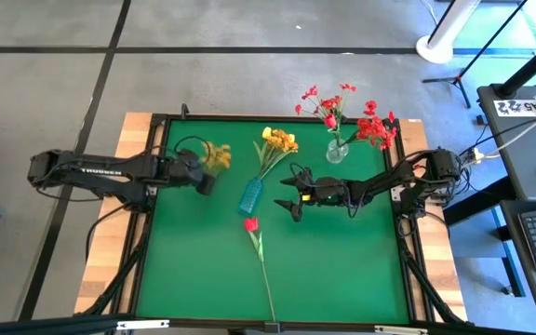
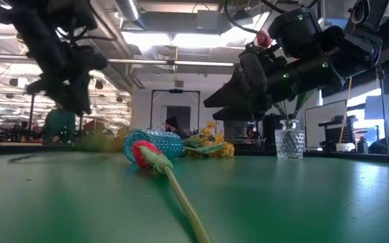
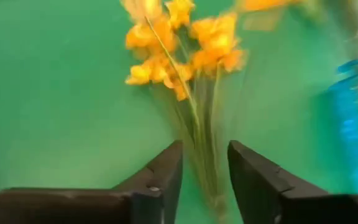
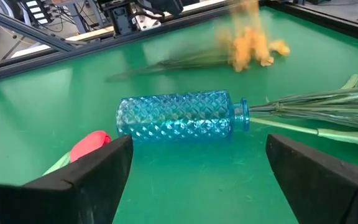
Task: Sort flowers into vase by color
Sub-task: Put the yellow flower into the blue vase
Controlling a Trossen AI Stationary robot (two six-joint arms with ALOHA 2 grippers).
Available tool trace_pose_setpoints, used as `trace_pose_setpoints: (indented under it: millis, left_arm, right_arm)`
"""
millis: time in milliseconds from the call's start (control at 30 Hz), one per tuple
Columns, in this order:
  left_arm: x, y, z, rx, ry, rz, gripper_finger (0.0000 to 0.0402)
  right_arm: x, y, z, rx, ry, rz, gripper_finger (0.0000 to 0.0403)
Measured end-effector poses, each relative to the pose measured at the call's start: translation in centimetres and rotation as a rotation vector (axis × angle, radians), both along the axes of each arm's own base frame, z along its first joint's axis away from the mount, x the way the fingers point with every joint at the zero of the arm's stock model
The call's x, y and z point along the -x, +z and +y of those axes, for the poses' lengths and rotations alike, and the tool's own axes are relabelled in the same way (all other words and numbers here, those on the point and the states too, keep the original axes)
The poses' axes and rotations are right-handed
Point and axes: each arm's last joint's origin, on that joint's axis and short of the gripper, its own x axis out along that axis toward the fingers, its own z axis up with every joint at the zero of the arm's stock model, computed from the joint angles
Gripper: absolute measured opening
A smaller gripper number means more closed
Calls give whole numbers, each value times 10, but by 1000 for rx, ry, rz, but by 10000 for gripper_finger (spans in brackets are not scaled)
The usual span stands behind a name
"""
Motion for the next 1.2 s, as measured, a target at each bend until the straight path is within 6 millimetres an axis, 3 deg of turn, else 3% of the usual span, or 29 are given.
trace_pose_setpoints:
  millis: [133,267,533,633,733,900,1000,1200]
  left_arm:
    - [12,-5,1,67,71,98,152]
    - [9,-2,-2,126,45,28,174]
    - [-45,62,-18,-17,-328,-513,186]
    - [-62,72,-24,-111,-430,-624,186]
    - [-76,60,-22,-118,-444,-586,186]
    - [-101,23,-17,31,-444,-491,186]
    - [-116,8,-12,113,-443,-433,186]
    - [-145,-2,2,190,-377,-202,186]
  right_arm:
    - [0,0,0,-1,2,1,367]
    - [0,-1,0,0,2,7,367]
    - [0,0,0,0,1,6,367]
    - [0,0,0,1,-3,6,367]
    - [0,0,0,1,-3,6,367]
    - [1,4,0,12,1,-7,367]
    - [4,18,0,48,0,-39,367]
    - [18,50,-2,92,-18,-58,367]
